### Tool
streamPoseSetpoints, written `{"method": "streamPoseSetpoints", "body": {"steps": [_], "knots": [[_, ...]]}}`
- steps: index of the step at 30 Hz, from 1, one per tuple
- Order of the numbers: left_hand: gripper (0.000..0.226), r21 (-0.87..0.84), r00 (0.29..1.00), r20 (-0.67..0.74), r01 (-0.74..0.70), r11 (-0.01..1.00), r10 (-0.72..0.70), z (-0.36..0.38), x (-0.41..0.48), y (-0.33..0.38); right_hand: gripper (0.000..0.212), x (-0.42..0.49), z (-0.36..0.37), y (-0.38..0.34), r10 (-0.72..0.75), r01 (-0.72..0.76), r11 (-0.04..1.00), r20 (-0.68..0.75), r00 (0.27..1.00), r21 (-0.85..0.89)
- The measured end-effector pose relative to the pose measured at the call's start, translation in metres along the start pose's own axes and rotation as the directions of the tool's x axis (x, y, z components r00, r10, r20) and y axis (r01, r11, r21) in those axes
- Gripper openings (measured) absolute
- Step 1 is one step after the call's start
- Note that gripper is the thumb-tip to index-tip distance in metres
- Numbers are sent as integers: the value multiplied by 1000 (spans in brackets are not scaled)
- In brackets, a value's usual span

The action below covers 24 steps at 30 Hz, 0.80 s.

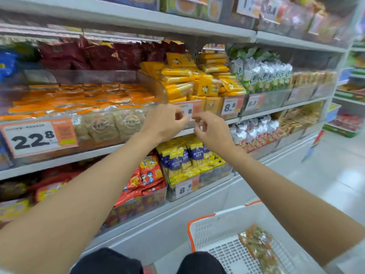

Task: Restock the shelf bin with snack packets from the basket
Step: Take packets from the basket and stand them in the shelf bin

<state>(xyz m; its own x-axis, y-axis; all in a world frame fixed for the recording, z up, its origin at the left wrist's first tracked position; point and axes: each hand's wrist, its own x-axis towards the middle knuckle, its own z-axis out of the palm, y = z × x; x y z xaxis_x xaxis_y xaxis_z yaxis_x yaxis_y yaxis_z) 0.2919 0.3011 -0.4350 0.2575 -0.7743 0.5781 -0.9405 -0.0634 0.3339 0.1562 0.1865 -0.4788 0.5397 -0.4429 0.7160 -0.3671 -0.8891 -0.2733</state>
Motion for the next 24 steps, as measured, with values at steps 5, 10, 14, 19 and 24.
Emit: {"method": "streamPoseSetpoints", "body": {"steps": [5,10,14,19,24], "knots": [[42,-30,949,311,64,998,-51,102,-27,33,29,-89,-3,68,232,-234,972,125,965,2],[44,-134,792,603,220,966,-97,223,-69,60,27,-188,6,138,506,-508,860,213,836,-51],[26,-180,675,727,368,912,-128,308,-117,79,30,-267,16,188,627,-634,769,303,718,-88],[17,-198,557,816,516,833,-151,384,-176,81,23,-366,29,241,790,-785,587,353,502,-197],[15,-127,435,867,663,738,-242,428,-221,58,38,-441,50,284,861,-824,437,432,268,-361]]}}
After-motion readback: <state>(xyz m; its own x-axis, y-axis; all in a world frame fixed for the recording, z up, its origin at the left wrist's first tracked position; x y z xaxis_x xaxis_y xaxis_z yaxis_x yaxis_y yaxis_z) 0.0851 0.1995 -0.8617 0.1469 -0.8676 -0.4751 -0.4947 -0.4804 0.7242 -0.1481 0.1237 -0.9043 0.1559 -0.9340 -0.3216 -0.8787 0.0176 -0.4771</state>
